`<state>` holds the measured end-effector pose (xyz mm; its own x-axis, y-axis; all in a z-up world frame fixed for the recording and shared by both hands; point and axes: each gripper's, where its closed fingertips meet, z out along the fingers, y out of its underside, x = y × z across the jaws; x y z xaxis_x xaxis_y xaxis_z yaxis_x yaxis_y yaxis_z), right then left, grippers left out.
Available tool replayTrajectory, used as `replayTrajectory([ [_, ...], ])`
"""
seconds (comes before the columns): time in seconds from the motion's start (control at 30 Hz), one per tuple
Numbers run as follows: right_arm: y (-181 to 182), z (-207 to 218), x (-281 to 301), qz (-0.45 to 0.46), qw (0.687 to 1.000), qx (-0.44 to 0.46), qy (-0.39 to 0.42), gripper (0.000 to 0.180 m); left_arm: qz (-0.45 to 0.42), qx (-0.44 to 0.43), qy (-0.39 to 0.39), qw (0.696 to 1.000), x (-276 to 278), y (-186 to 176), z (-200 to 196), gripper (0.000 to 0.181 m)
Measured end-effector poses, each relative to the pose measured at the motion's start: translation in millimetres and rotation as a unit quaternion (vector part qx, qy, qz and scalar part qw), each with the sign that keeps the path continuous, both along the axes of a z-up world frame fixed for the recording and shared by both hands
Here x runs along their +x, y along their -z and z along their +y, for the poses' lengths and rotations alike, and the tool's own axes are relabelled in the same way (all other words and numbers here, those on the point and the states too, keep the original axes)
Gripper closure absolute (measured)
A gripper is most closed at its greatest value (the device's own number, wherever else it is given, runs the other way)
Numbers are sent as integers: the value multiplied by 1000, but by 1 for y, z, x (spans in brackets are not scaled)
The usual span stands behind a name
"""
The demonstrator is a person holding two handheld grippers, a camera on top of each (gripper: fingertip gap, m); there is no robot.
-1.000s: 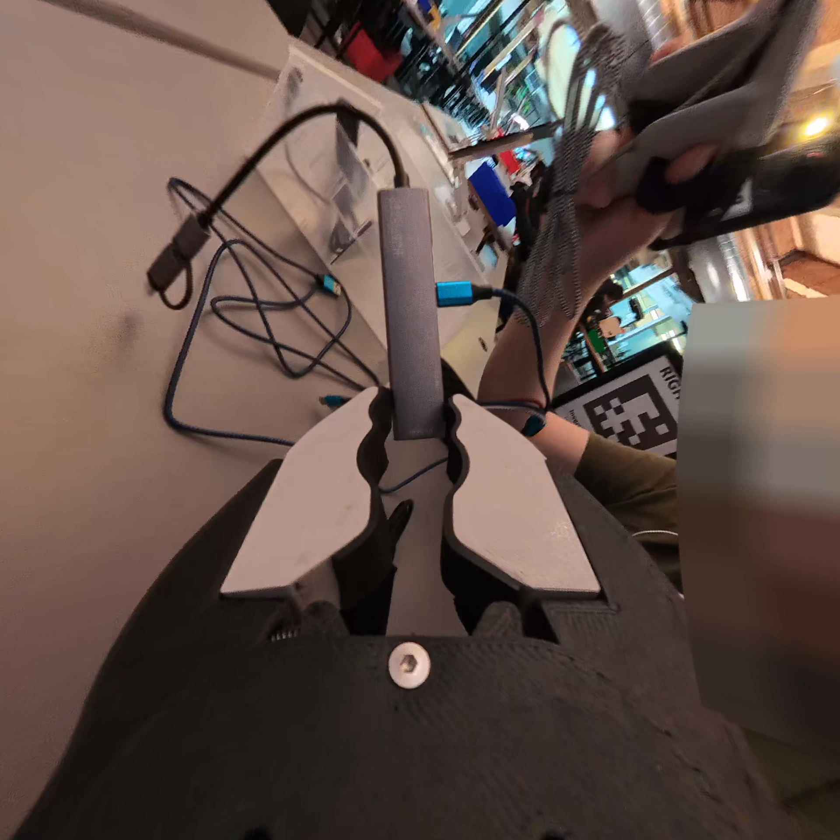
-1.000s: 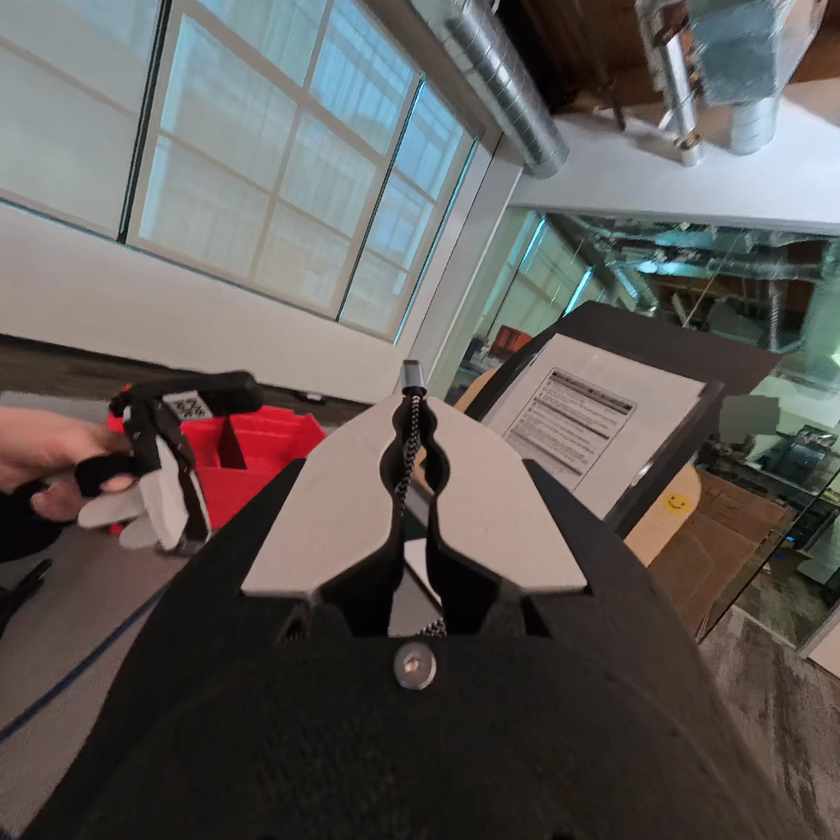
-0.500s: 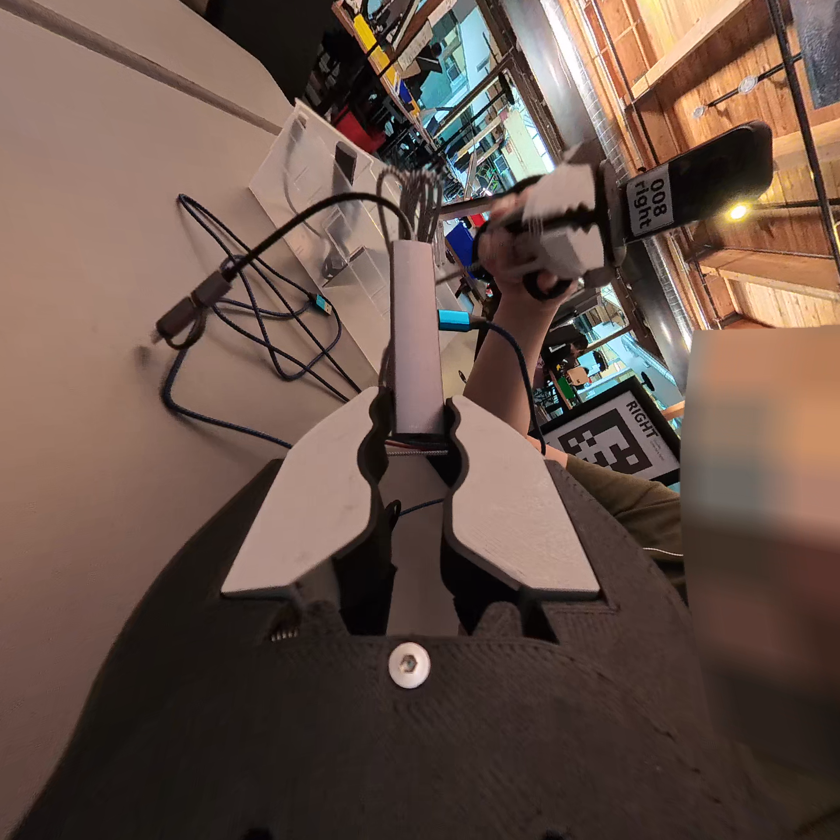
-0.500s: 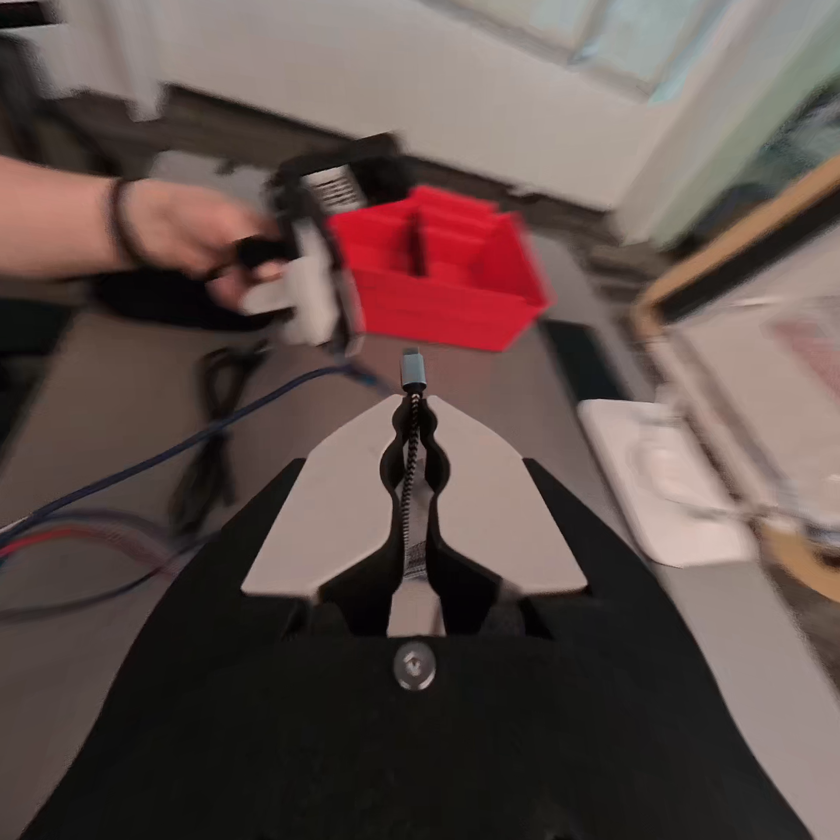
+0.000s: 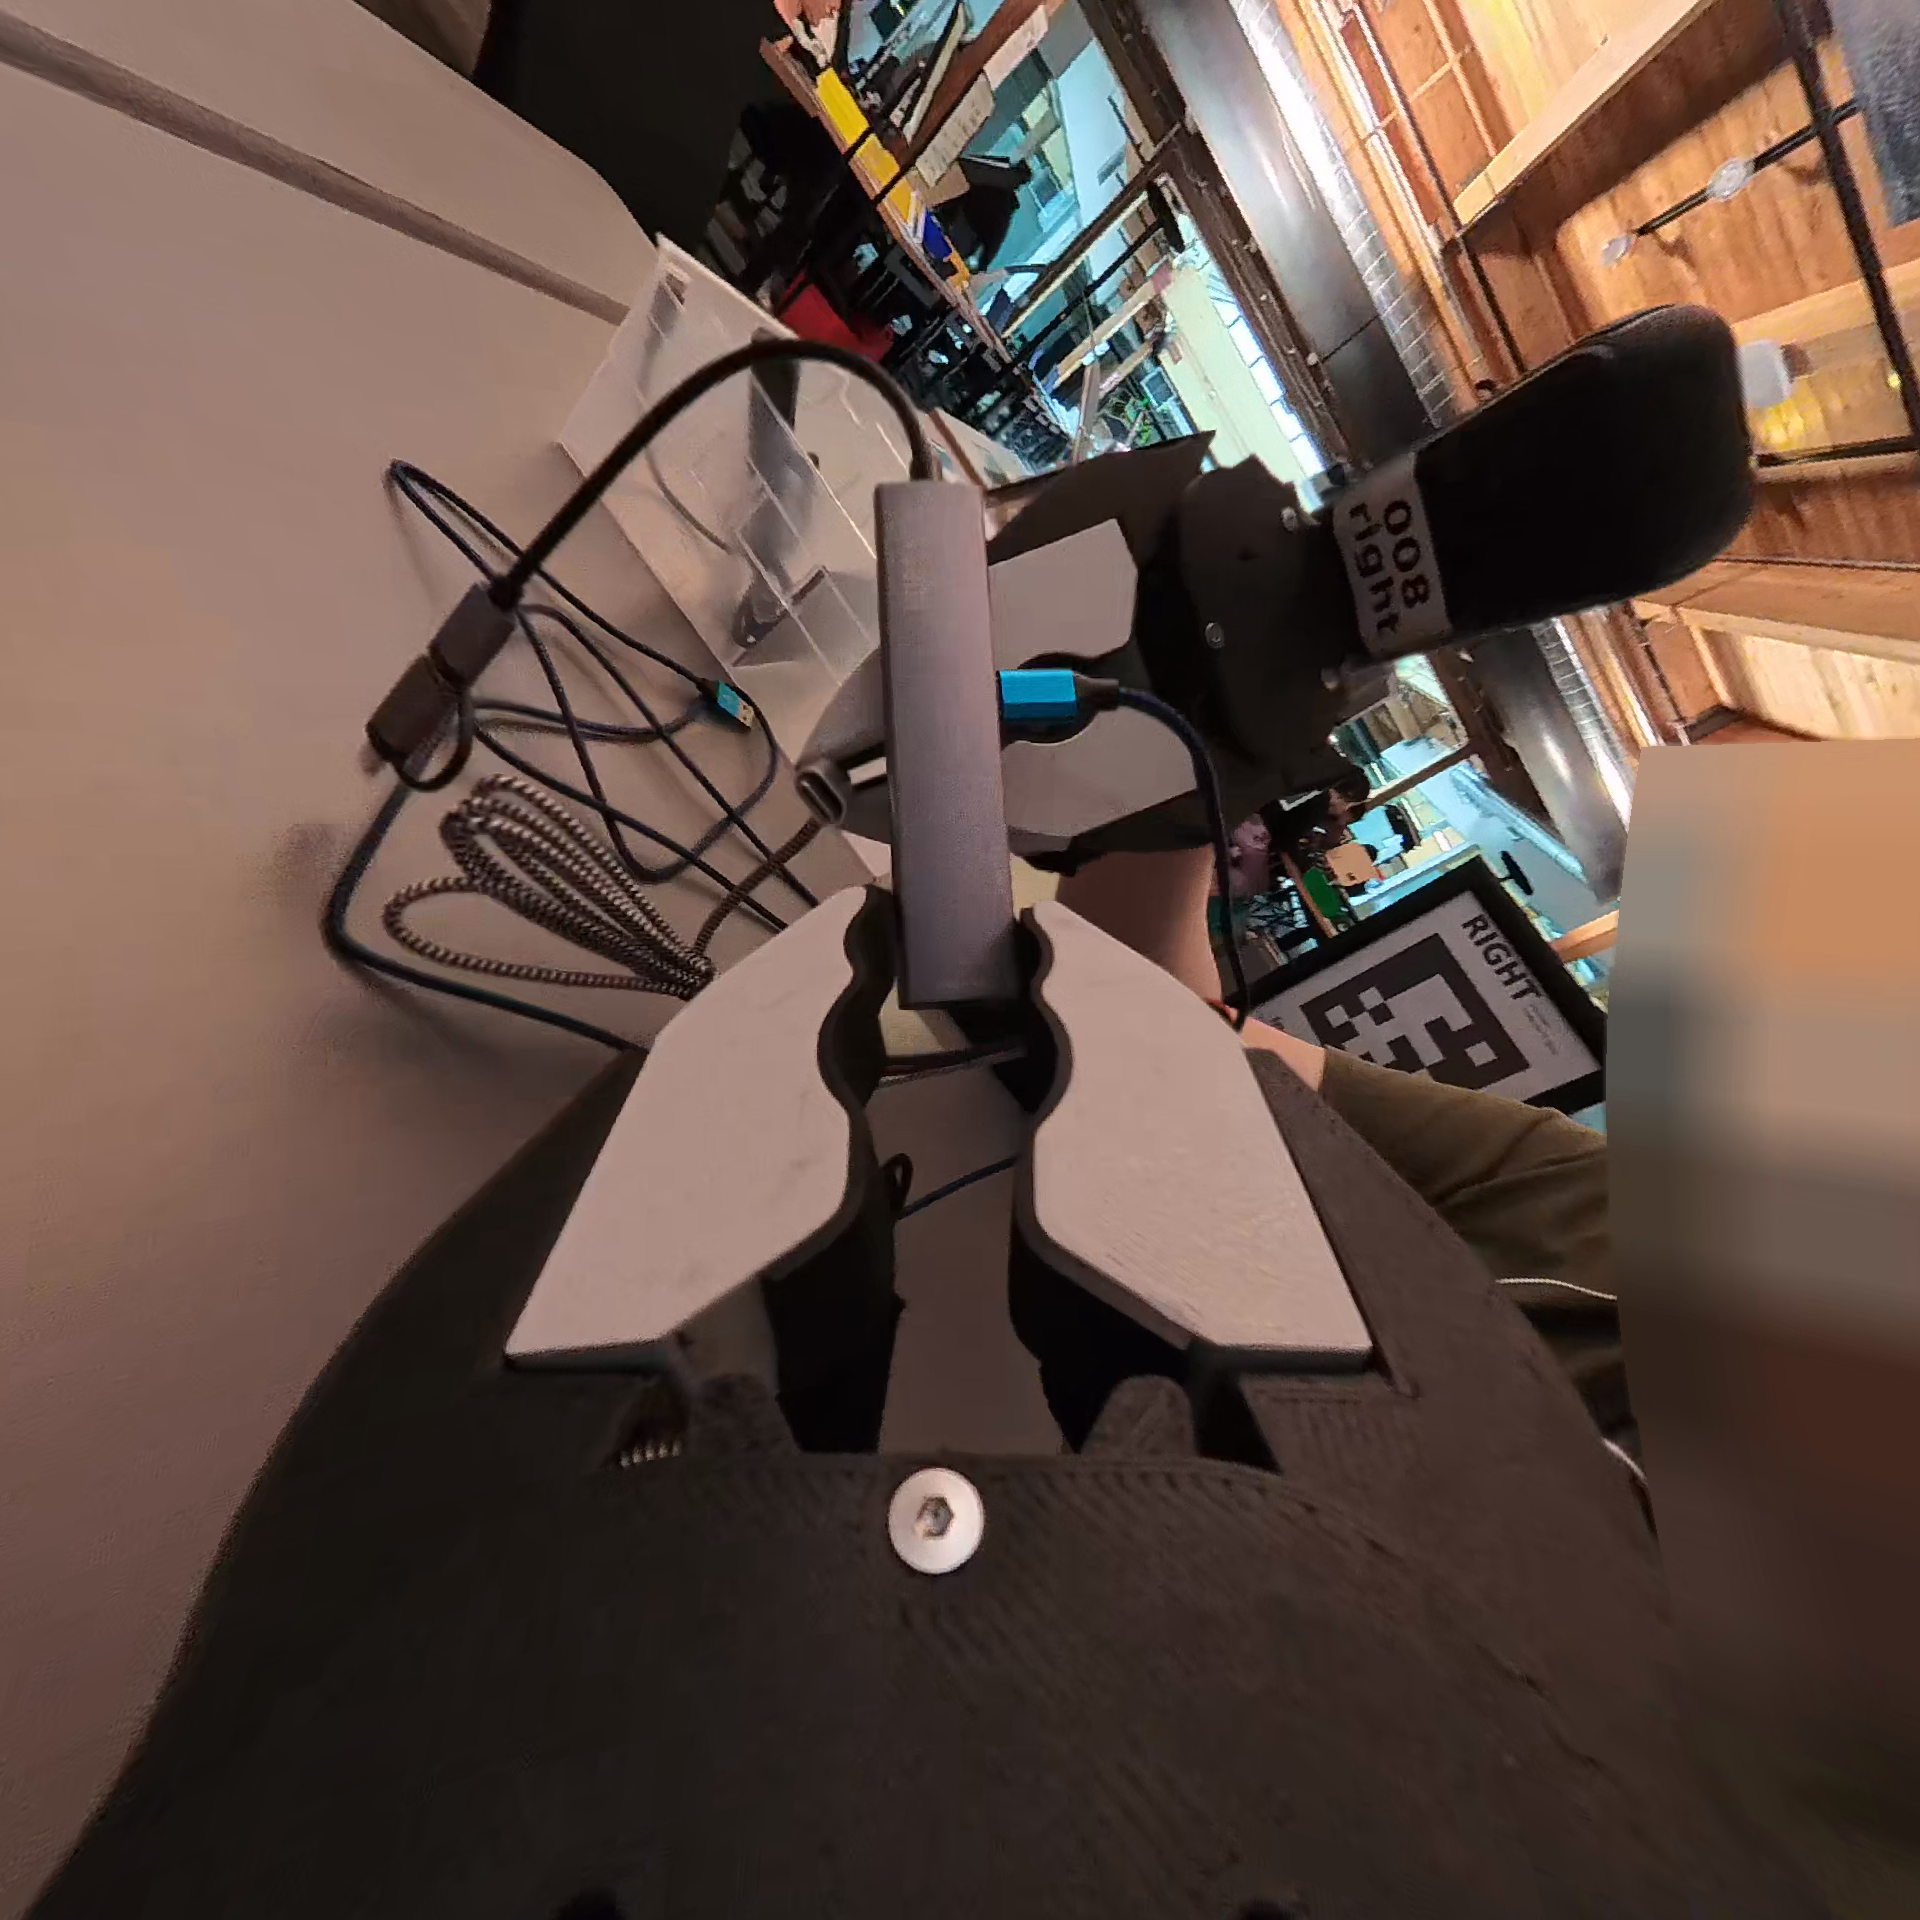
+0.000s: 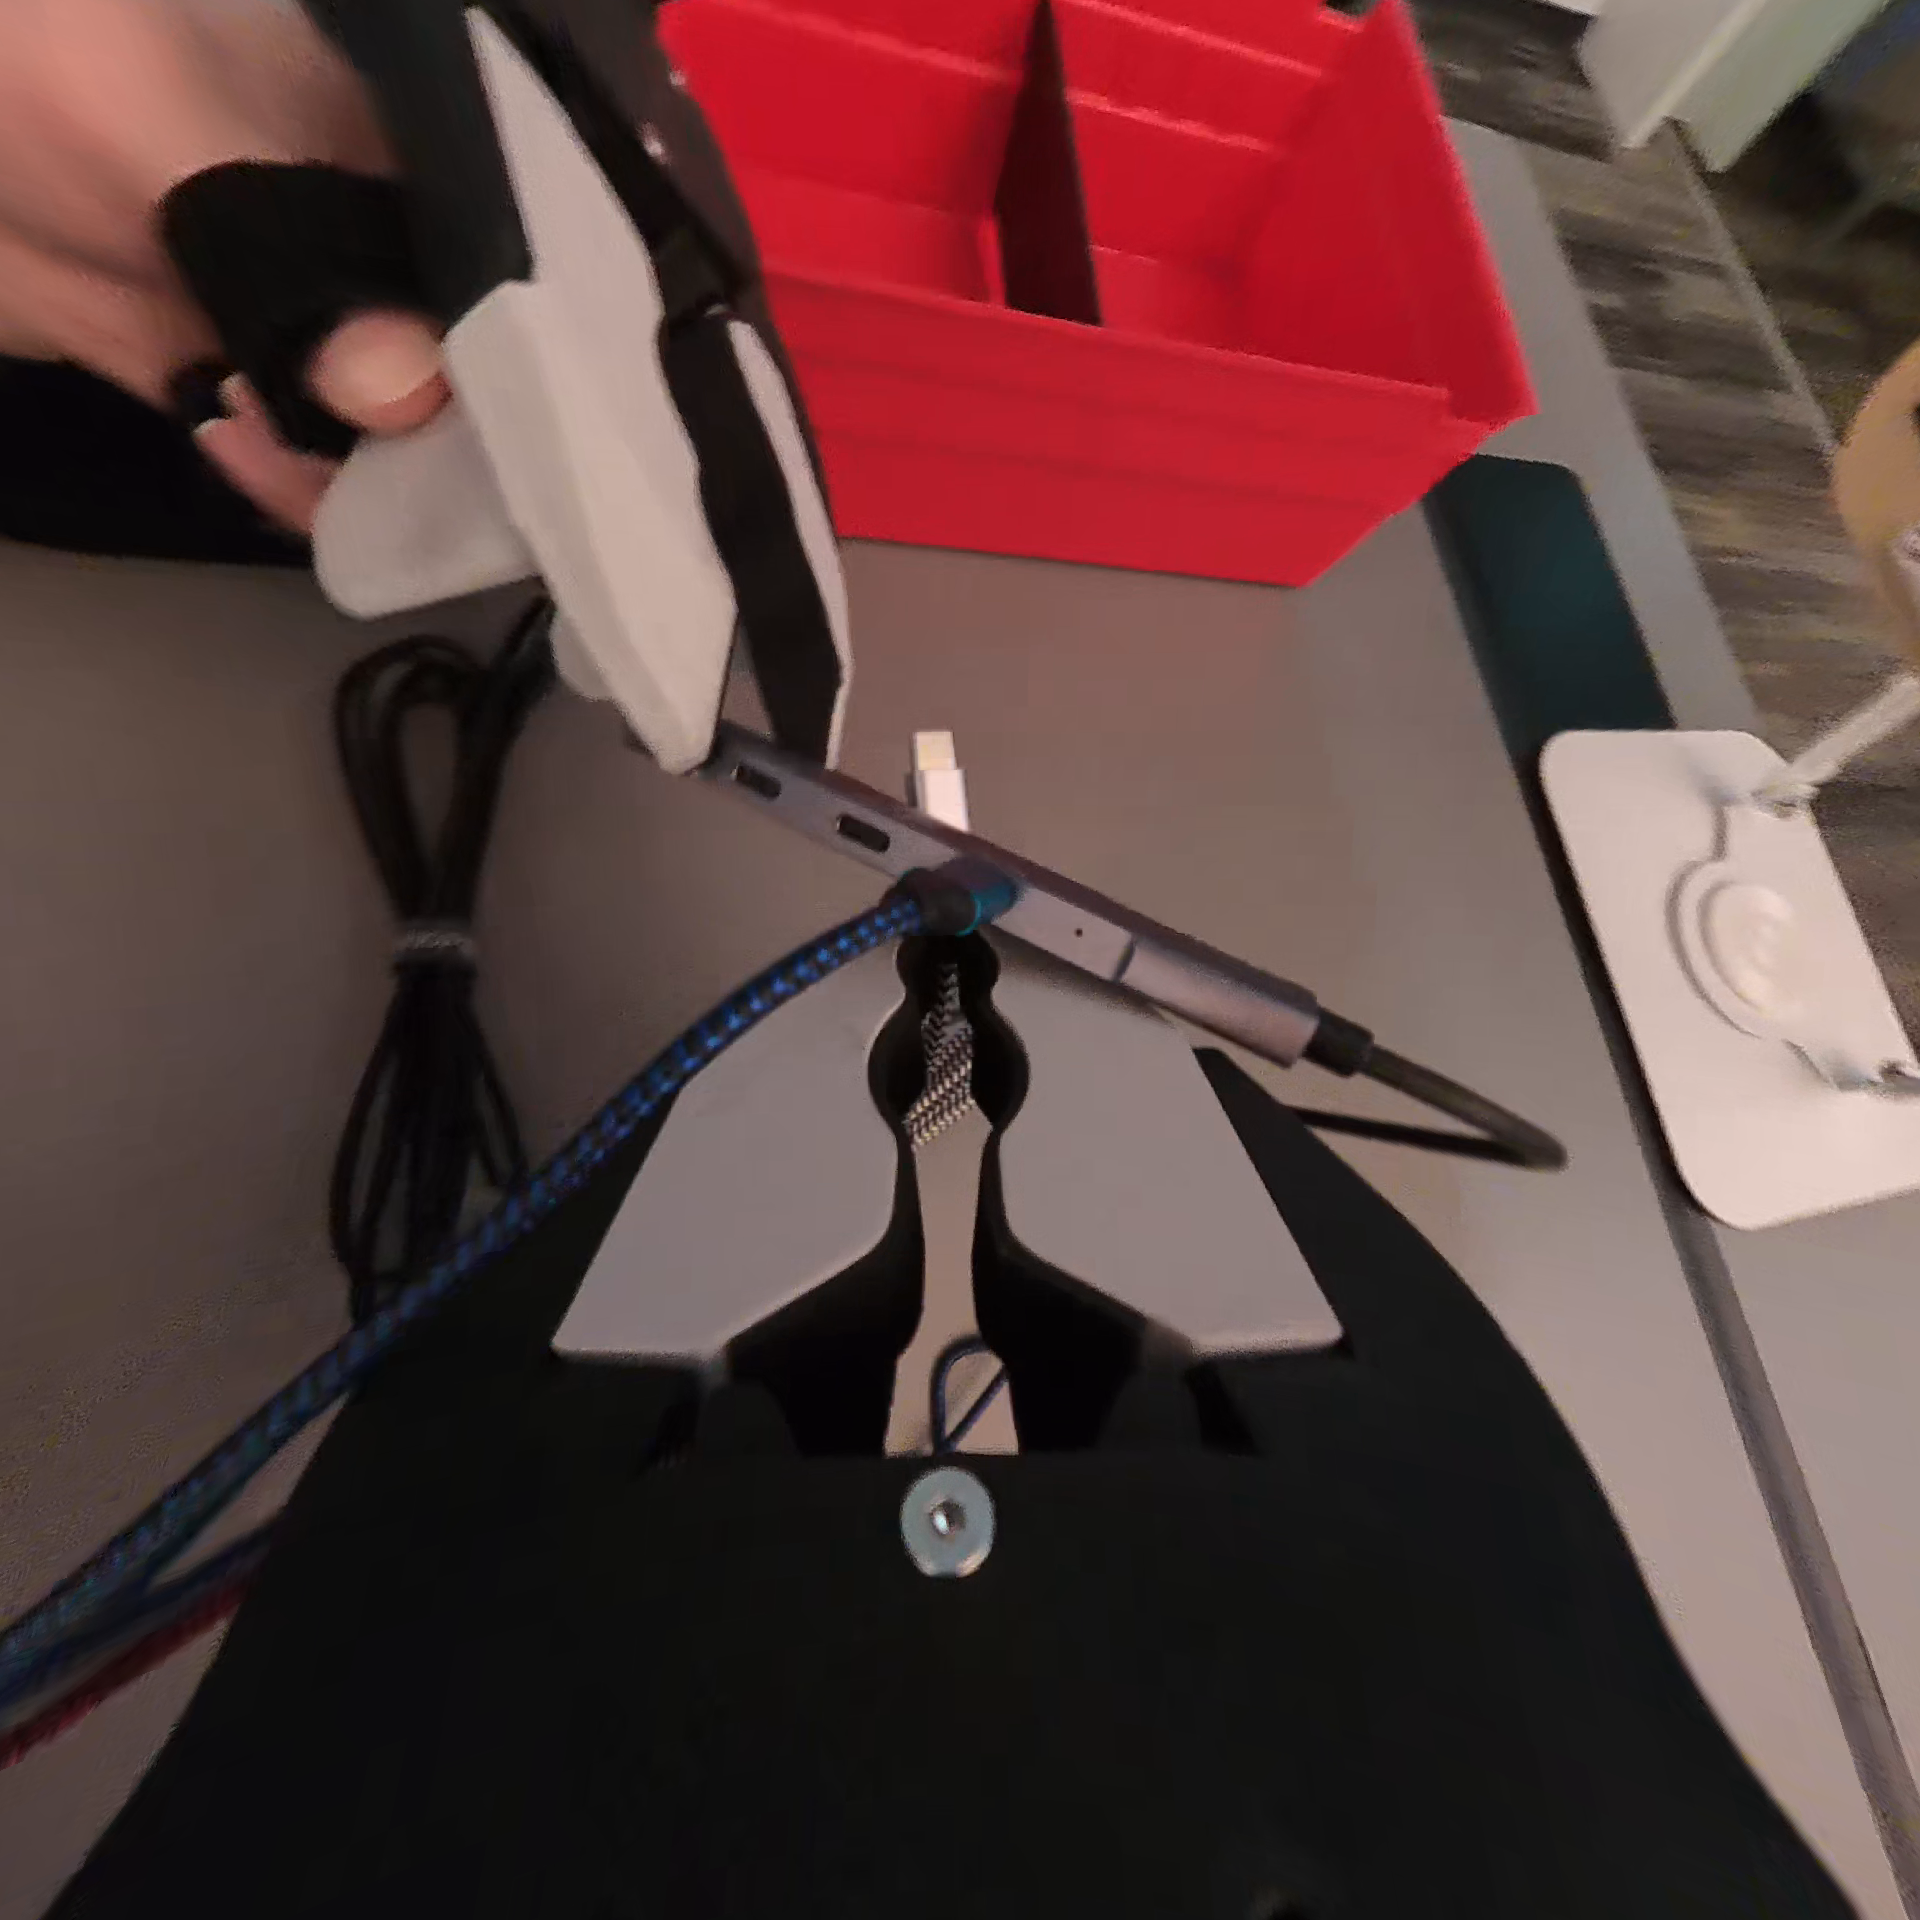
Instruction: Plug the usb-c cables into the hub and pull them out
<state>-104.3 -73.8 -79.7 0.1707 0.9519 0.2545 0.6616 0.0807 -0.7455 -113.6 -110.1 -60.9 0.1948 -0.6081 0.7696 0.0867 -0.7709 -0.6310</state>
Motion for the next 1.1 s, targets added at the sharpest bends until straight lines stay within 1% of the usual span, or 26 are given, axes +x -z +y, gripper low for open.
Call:
replayTrajectory([
  [0.03, -1, 3, -1, 1, 1000, 6, 18, 177, 3, 7, -7, 1000, 1, 0, 1, 159],
  [0.1, -3, 10, -1, -3, 998, 25, 56, 177, 8, 17, -24, 1000, 3, 1, 5, 158],
  [0.2, -4, 22, 5, -28, 991, 79, 106, 177, 23, 25, -34, 999, 13, 8, 5, 158],
  [0.27, -6, 22, 2, -18, 989, 81, 119, 178, 21, 25, -36, 999, 20, 11, 6, 158],
  [0.43, -8, 23, -2, 14, 990, 67, 123, 177, -9, 23, -41, 999, 35, 12, 13, 158],
  [0.53, -11, 24, -1, 30, 990, 59, 121, 177, -35, 41, -51, 997, 40, 12, 18, 158],
  [0.6, -11, 26, -1, 38, 991, 50, 119, 177, -37, 61, -62, 996, 41, 12, 20, 158],
  [0.73, -13, 27, 1, 59, 992, 25, 107, 177, -9, 116, -83, 990, 40, 10, 24, 159],
  [1.0, -19, 33, 3, 47, 989, 102, 101, 177, 67, 186, -124, 972, 32, 0, 27, 159],
  [1.1, -22, 33, 0, 62, 987, 103, 102, 177, 84, 208, -147, 963, 30, -2, 28, 159],
])
